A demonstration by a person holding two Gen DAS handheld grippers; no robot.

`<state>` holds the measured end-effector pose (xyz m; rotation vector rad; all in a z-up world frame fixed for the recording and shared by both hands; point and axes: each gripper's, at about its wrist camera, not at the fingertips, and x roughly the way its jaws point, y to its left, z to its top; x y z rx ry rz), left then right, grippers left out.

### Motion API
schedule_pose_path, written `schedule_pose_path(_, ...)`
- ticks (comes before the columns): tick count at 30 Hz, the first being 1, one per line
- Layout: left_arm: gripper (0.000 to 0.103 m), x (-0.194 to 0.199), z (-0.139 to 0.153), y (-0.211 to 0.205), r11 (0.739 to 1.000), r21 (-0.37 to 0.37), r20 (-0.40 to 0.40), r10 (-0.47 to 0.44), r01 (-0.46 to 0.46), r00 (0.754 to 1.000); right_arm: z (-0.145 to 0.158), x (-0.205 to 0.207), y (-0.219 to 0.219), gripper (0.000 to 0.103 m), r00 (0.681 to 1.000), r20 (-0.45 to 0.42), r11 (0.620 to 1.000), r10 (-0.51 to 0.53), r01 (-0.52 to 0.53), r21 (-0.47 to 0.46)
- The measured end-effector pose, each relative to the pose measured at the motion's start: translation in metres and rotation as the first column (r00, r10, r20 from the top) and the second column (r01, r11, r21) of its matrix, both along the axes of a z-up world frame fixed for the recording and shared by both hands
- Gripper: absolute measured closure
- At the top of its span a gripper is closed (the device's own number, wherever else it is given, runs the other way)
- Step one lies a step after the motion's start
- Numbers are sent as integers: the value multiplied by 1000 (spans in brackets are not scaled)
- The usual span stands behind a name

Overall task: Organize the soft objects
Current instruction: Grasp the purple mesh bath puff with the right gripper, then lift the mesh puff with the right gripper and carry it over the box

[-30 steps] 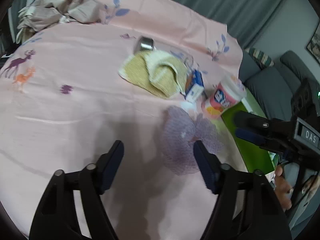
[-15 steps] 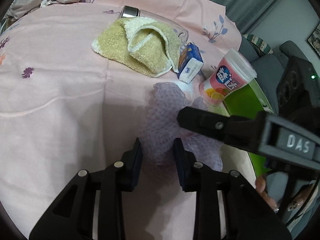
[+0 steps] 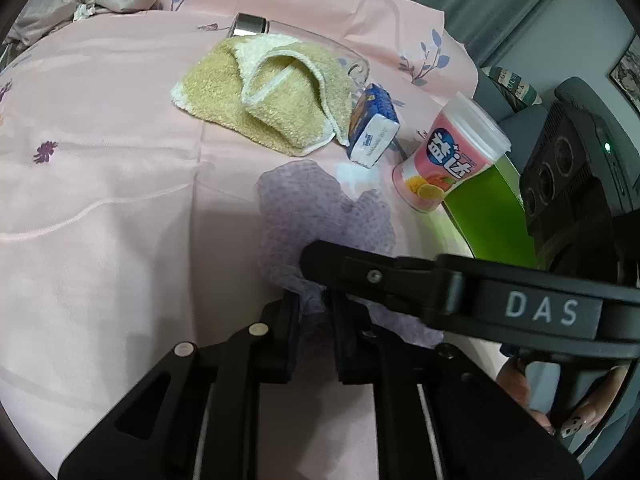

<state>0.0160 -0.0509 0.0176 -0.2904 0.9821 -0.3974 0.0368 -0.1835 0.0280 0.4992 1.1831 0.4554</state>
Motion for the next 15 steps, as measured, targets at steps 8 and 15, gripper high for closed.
schedule_pose_path(8,97,-8,15,6,999,-37,52,8,-6,999,17,-8,14,66,997,71,999,35,-36,11)
schedule_pose_path(15,97,-24,43,3,1000,-9,158,3,-1,987,47,-21,18,66,983,178,999,37,-41,18)
